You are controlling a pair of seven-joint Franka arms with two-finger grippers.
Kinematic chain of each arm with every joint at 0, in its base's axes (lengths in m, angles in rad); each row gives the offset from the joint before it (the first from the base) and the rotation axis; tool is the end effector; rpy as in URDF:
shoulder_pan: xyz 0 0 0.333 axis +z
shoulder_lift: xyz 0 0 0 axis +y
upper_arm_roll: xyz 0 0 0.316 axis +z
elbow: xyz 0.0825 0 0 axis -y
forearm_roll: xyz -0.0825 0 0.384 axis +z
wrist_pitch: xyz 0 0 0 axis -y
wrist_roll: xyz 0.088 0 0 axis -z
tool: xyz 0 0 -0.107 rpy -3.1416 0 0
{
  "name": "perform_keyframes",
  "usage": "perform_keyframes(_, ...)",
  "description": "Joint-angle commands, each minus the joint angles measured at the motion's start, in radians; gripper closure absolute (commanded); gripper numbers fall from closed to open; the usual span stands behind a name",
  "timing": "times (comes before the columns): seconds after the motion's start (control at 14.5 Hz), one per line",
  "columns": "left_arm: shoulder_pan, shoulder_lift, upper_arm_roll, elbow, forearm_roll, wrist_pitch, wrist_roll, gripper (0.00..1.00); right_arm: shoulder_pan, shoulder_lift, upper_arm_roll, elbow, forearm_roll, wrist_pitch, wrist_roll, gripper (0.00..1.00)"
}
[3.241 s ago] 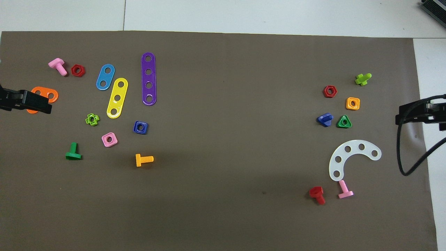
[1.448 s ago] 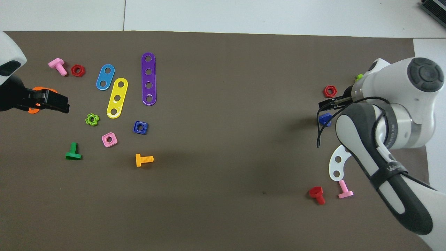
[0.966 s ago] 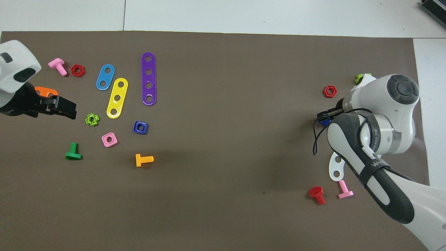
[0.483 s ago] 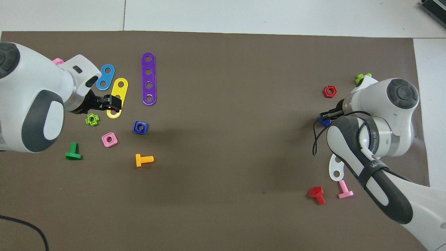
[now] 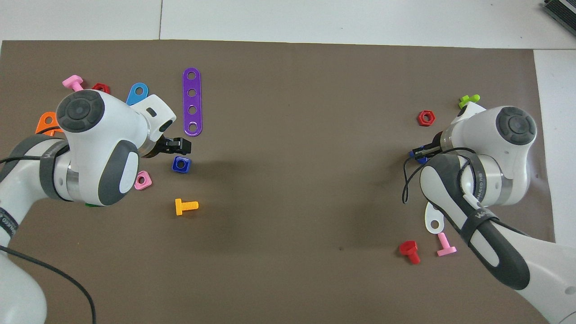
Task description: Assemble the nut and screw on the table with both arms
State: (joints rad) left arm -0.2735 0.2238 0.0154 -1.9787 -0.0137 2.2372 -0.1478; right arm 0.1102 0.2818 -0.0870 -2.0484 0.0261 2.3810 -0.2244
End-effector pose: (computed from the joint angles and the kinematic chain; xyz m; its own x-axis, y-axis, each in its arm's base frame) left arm 0.5808 -0.1541 0.3588 0.9942 -0.1020 0.0332 -0.1025 -0.9947 0.0127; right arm 0.5956 0.0155 0.3073 0.9716 0.2312 0.0496 0.2307 -0.9729 0.0167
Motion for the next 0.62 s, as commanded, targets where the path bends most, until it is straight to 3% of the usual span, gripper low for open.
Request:
perform_keyframes(0.0, -0.03, 0.026, 0.018, -0.051, -0.015, 0.09, 0.063, 0.07, -0.003, -0.027, 0.007, -0.027, 0.041, 0.023, -0.004, 1.0)
perform_keyframes(0.28, -0.021, 0.049, 0.018, -0.054, -0.015, 0.105, 0.143, 0.08, 0.003, -0.026, 0.007, 0.011, 0.055, -0.002, 0.036, 1.0)
perform_keyframes(0.55, -0.029, 0.048, 0.018, -0.12, -0.015, 0.159, 0.145, 0.13, 0.104, -0.052, 0.007, 0.187, 0.035, -0.228, 0.233, 1.0)
